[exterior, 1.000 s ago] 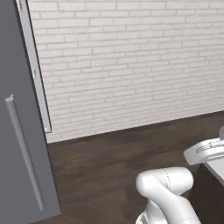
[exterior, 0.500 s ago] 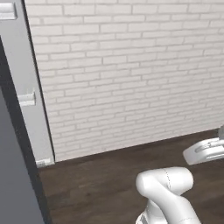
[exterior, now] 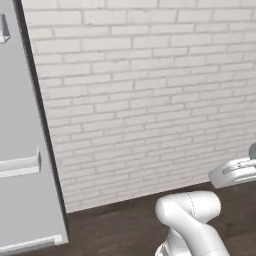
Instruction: Place one mushroom and one fish in each tupperware on the nearby counter, to pack two identical lunches.
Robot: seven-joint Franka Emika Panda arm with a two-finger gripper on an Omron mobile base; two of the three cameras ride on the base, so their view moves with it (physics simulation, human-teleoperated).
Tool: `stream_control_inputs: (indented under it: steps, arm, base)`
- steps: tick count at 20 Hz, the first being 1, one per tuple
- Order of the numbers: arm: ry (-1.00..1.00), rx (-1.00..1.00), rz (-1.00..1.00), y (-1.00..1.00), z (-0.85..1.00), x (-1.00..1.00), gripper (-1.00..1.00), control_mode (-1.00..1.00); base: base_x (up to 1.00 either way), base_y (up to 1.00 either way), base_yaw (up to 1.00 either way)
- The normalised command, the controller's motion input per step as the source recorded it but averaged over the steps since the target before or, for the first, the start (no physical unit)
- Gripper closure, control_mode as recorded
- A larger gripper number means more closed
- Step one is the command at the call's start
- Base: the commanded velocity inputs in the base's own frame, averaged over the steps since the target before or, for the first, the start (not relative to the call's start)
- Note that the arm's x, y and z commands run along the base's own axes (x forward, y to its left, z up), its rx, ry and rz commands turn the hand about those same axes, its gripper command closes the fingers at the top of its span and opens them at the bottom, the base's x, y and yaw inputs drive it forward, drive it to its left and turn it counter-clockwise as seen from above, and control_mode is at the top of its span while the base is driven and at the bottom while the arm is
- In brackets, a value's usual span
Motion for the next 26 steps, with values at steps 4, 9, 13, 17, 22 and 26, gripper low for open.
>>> stream_control_inputs:
  steps: [4,9,13,17,22,26]
  arm:
    - [0.00,0.00,0.00,0.00,0.00,0.00,-1.00,1.00]
    - [0.00,0.00,0.00,0.00,0.00,0.00,-1.00,1.00]
    - [0.00,0.00,0.00,0.00,0.00,0.00,-1.00,1.00]
    - [0.00,0.00,0.00,0.00,0.00,0.00,-1.00,1.00]
    - [0.00,0.00,0.00,0.00,0.00,0.00,-1.00,1.00]
    - [0.00,0.00,0.00,0.00,0.00,0.00,-1.00,1.00]
  base:
    - [0.74,0.00,0.15]
    - [0.13,0.13,0.51]
    - [0.00,0.08,0.87]
    - [0.00,0.00,0.94]
    - [0.03,0.02,0.90]
    - [0.13,0.07,0.80]
